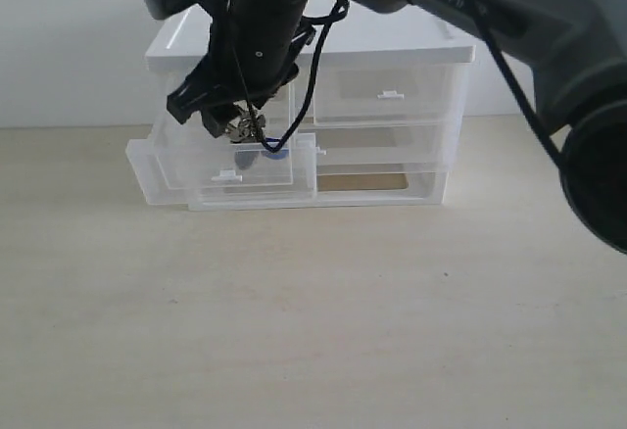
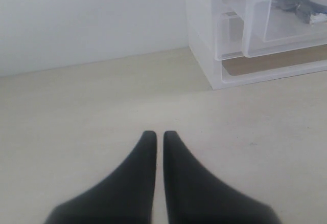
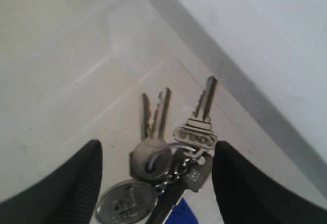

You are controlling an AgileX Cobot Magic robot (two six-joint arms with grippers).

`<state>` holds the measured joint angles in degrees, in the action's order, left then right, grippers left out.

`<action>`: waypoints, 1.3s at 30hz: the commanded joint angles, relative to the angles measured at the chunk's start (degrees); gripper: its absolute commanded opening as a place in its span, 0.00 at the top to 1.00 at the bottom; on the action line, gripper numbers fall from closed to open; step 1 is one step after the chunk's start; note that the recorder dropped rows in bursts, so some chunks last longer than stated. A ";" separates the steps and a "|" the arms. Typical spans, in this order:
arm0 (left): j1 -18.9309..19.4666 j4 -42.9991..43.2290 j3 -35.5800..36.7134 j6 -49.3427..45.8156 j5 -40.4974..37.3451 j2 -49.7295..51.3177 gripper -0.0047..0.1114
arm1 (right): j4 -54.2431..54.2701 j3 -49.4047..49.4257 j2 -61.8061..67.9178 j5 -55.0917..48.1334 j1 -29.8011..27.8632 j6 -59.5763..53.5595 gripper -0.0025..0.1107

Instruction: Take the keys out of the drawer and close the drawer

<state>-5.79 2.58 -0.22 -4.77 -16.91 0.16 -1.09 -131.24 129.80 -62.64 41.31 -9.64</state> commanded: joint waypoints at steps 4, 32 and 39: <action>-0.10 -0.36 0.22 0.09 -0.08 -0.16 0.92 | 0.53 -0.29 2.79 0.57 -0.30 -1.35 0.50; -0.10 -0.36 0.22 0.09 -0.08 -0.16 0.92 | -10.68 -0.29 -11.89 -2.12 5.25 -4.13 0.98; -0.10 -0.36 0.22 0.09 -0.08 -0.16 0.92 | -12.54 -0.29 -16.38 -5.93 6.65 -2.40 0.98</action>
<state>-5.79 2.58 -0.22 -4.77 -16.91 0.16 -12.98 -131.47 116.00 -67.38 47.88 -12.61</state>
